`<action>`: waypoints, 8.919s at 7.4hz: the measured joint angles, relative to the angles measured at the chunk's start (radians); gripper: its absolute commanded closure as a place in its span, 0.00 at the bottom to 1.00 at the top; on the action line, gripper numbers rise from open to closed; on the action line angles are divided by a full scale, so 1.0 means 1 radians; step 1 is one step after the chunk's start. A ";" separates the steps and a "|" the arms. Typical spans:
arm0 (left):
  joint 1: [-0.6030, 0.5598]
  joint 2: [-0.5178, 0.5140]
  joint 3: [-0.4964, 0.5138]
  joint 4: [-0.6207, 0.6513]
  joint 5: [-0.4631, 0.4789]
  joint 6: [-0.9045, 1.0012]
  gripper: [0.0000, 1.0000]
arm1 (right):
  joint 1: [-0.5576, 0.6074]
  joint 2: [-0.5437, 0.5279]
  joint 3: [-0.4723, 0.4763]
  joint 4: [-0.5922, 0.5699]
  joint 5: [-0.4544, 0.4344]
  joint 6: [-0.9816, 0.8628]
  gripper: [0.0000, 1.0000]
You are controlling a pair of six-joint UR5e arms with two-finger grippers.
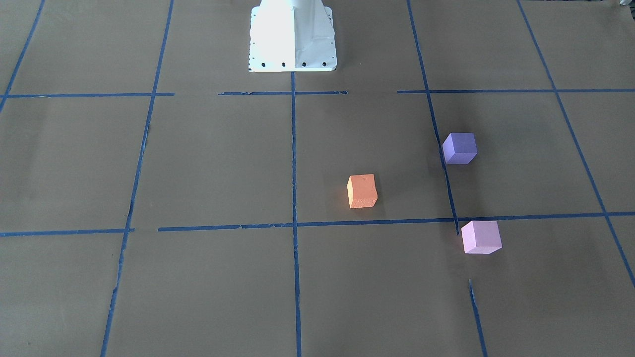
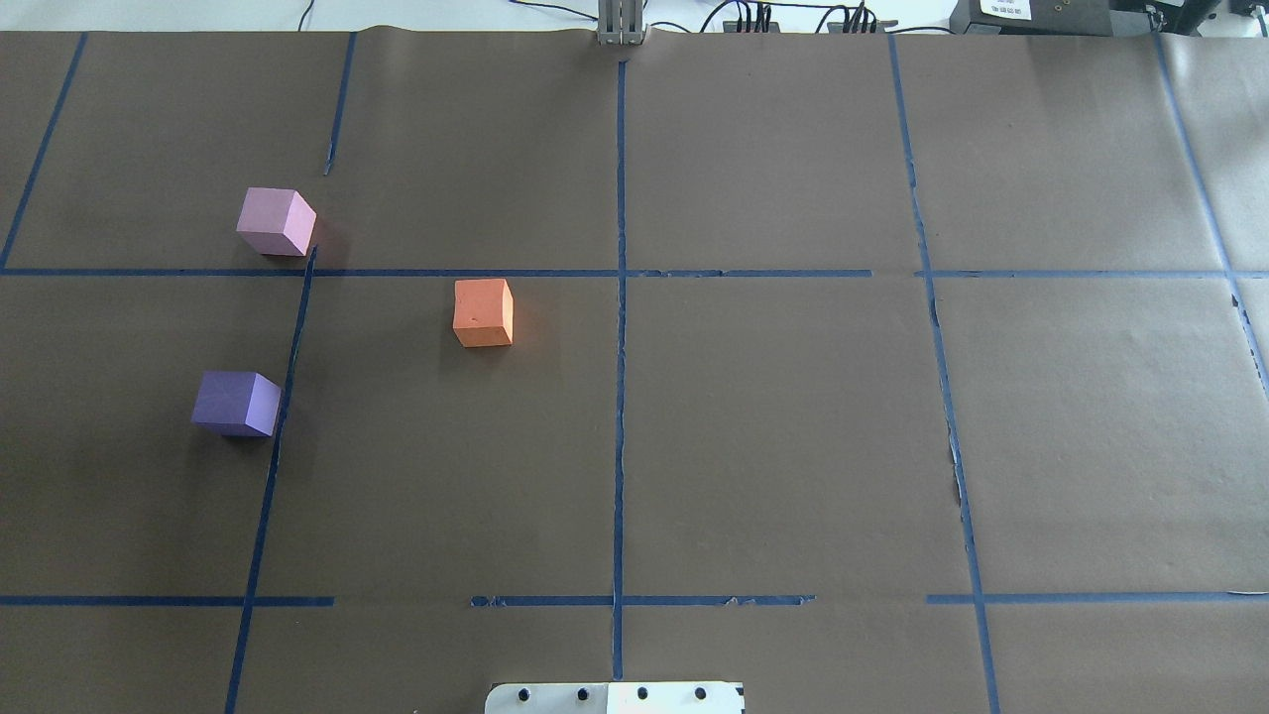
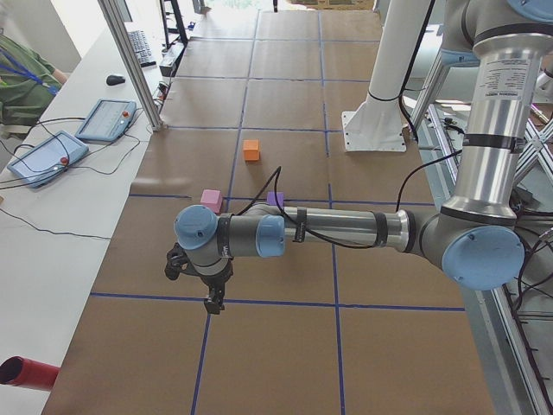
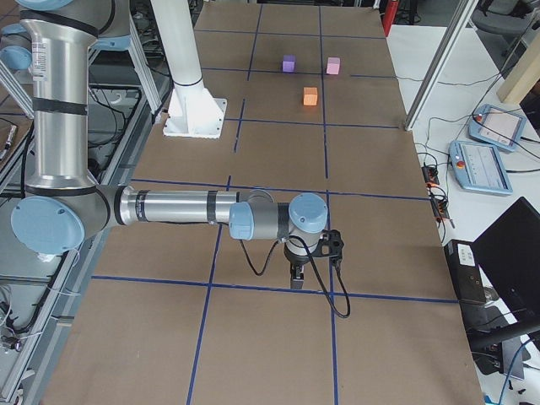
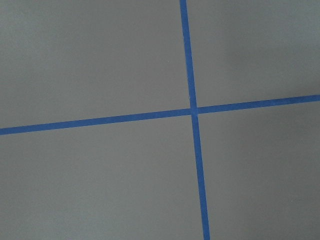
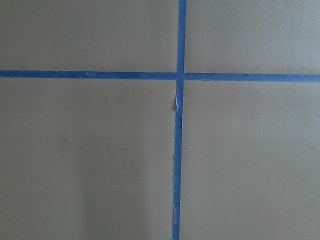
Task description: Arrange blocks in a line
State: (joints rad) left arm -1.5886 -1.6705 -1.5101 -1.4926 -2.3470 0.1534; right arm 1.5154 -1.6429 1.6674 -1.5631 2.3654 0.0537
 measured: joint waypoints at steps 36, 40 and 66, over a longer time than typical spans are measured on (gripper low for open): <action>0.917 -0.633 0.098 -0.176 0.330 -1.265 0.00 | -0.001 0.000 0.000 0.000 0.000 0.000 0.00; 0.924 -0.633 0.121 -0.223 0.349 -1.297 0.43 | -0.001 0.000 0.000 0.000 0.000 0.000 0.00; 0.658 -0.284 -0.031 -0.161 0.178 -0.889 1.00 | 0.000 0.000 0.000 0.000 0.000 0.000 0.00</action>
State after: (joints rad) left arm -0.9308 -1.9541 -1.5415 -1.6531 -2.1688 -0.7353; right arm 1.5153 -1.6429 1.6674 -1.5631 2.3654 0.0537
